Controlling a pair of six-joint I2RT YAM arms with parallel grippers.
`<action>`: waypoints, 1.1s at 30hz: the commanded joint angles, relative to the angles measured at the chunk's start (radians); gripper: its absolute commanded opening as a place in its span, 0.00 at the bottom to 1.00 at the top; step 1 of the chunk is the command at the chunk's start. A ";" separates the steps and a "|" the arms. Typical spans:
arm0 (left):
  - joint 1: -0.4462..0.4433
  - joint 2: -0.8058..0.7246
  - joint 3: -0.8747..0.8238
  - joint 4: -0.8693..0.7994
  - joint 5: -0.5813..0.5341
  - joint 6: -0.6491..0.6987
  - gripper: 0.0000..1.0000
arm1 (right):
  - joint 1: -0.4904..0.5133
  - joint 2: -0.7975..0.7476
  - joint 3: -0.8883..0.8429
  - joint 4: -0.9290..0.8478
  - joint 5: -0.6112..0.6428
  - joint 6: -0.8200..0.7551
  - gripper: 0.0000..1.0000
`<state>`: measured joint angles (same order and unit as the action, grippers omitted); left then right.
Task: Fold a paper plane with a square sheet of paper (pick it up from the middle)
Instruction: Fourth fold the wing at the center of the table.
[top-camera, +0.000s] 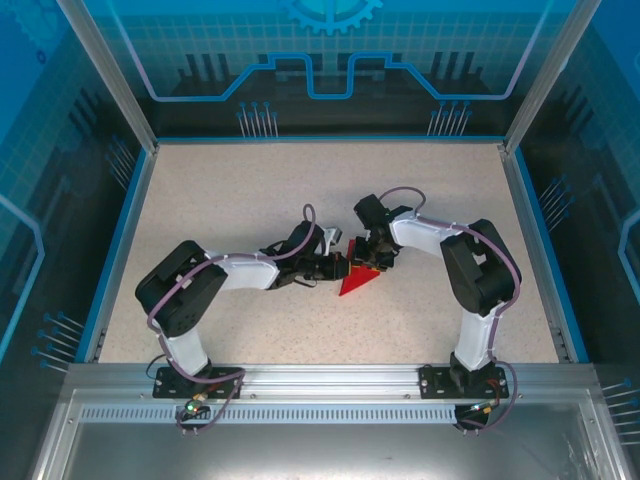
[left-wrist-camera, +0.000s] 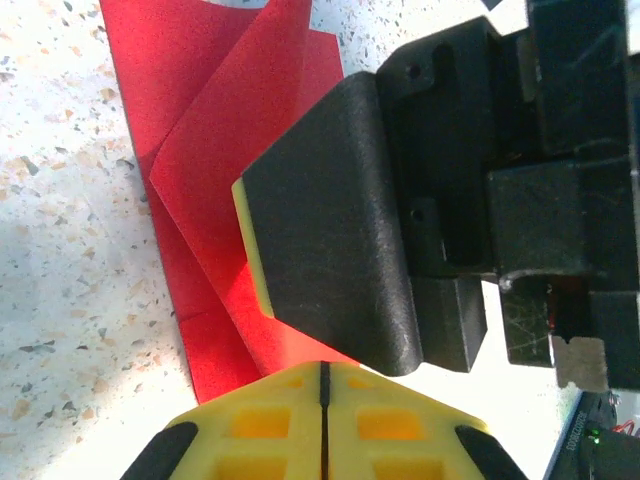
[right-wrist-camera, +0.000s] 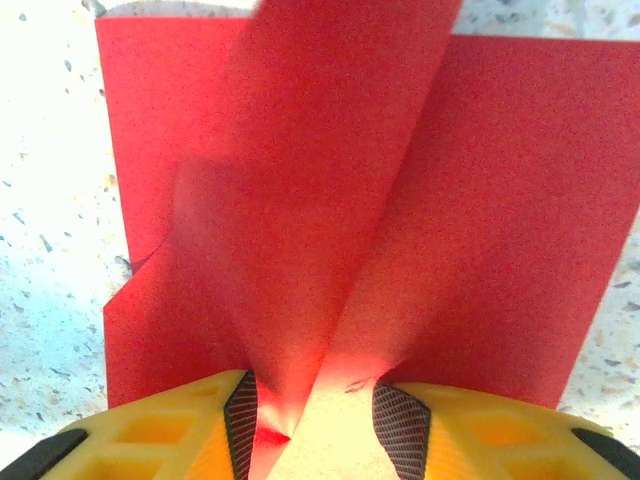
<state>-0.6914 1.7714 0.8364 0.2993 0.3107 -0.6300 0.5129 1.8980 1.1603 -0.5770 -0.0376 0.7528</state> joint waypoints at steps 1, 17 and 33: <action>-0.005 0.007 -0.018 0.034 0.025 -0.017 0.07 | 0.012 0.147 -0.088 -0.011 0.064 0.006 0.45; -0.007 0.062 0.012 -0.016 0.020 -0.004 0.07 | 0.010 0.146 -0.092 -0.008 0.057 0.016 0.46; -0.007 0.094 0.031 -0.054 -0.005 0.006 0.06 | 0.005 0.149 -0.093 -0.017 0.069 0.021 0.45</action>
<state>-0.6914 1.8420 0.8425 0.2741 0.3176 -0.6289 0.5125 1.8980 1.1595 -0.5766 -0.0410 0.7601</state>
